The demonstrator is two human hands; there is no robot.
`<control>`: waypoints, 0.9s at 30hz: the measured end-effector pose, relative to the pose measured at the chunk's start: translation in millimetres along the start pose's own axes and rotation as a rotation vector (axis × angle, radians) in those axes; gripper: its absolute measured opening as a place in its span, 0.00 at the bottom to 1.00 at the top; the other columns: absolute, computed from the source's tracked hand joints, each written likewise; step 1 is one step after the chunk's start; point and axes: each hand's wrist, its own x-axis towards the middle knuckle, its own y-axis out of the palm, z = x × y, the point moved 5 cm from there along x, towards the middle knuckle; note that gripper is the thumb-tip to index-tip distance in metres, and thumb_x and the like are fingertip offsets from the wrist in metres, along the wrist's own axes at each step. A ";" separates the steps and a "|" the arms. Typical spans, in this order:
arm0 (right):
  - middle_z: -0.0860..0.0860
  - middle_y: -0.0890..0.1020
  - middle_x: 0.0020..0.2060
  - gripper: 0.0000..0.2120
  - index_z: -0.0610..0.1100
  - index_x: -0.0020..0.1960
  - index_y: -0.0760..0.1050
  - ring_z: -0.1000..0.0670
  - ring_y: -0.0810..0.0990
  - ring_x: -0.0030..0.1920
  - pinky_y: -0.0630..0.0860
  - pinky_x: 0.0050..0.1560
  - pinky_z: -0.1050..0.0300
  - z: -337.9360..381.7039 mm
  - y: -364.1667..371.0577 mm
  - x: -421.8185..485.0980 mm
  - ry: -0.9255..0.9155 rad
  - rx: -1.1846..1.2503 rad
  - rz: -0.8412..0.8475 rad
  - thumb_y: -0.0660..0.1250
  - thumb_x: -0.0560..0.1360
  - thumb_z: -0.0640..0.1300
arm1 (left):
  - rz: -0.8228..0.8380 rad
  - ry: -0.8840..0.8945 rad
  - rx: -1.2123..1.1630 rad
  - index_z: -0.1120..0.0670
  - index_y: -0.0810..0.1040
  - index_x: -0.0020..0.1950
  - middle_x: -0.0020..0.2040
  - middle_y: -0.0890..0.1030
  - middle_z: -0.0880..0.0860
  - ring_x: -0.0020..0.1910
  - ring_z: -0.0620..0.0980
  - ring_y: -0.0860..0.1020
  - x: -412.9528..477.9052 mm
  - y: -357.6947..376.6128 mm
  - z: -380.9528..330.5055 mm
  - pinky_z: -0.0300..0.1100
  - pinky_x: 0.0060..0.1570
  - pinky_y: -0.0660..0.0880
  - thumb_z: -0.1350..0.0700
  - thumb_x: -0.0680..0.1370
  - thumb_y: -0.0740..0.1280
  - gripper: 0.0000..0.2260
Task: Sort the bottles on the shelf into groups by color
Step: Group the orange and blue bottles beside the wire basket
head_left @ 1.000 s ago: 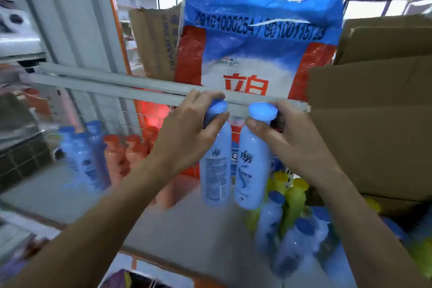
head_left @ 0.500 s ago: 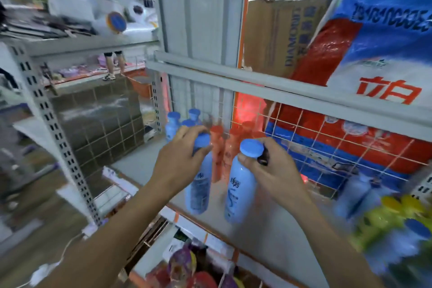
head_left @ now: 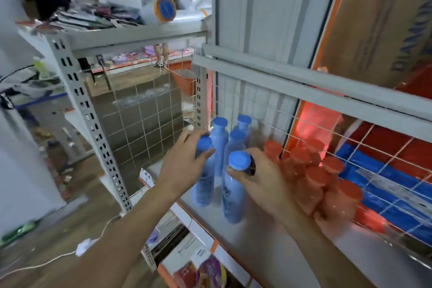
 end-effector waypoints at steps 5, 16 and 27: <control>0.54 0.81 0.40 0.16 0.50 0.49 0.73 0.54 0.79 0.42 0.76 0.46 0.49 -7.5 24.5 25.9 0.039 -0.066 -0.007 0.72 0.69 0.58 | 0.015 -0.020 -0.001 0.44 0.72 0.65 0.61 0.72 0.44 0.53 0.49 0.76 25.1 1.1 28.3 0.48 0.53 0.74 0.50 0.78 0.68 0.16; 0.57 0.81 0.39 0.19 0.54 0.45 0.73 0.55 0.80 0.41 0.78 0.44 0.47 -10.6 70.4 53.0 0.307 -0.115 -0.211 0.70 0.62 0.65 | 0.158 0.099 -0.097 0.44 0.72 0.65 0.62 0.72 0.46 0.59 0.48 0.74 75.8 17.2 85.0 0.47 0.55 0.73 0.53 0.78 0.68 0.17; 0.56 0.80 0.44 0.16 0.54 0.51 0.72 0.52 0.79 0.45 0.77 0.44 0.49 9.8 77.9 49.9 0.384 -0.388 -0.317 0.71 0.68 0.58 | 0.306 0.224 -0.015 0.44 0.67 0.69 0.62 0.73 0.50 0.58 0.56 0.75 90.1 22.7 90.8 0.53 0.53 0.75 0.48 0.77 0.66 0.20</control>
